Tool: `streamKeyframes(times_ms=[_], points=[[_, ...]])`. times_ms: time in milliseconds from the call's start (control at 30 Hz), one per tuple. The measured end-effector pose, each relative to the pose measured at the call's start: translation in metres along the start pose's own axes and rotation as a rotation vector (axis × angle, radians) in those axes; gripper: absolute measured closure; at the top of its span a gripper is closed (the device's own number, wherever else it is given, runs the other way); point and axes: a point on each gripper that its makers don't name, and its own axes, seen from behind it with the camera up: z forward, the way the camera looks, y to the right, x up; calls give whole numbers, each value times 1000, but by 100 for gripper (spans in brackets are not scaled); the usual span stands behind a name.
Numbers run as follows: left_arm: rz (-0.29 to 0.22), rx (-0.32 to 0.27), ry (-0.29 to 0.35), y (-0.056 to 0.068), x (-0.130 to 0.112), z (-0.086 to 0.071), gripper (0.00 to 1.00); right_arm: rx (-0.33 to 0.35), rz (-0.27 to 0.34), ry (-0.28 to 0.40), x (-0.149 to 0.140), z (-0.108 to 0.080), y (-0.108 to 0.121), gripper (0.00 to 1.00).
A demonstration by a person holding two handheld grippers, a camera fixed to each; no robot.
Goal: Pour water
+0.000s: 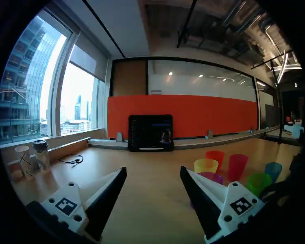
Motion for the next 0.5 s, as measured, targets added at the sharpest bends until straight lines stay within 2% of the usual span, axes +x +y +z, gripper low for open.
streamKeyframes(times_ms=[500], points=[[0, 0, 0, 0, 0, 0, 3, -7, 5, -38, -28, 5, 4, 0]])
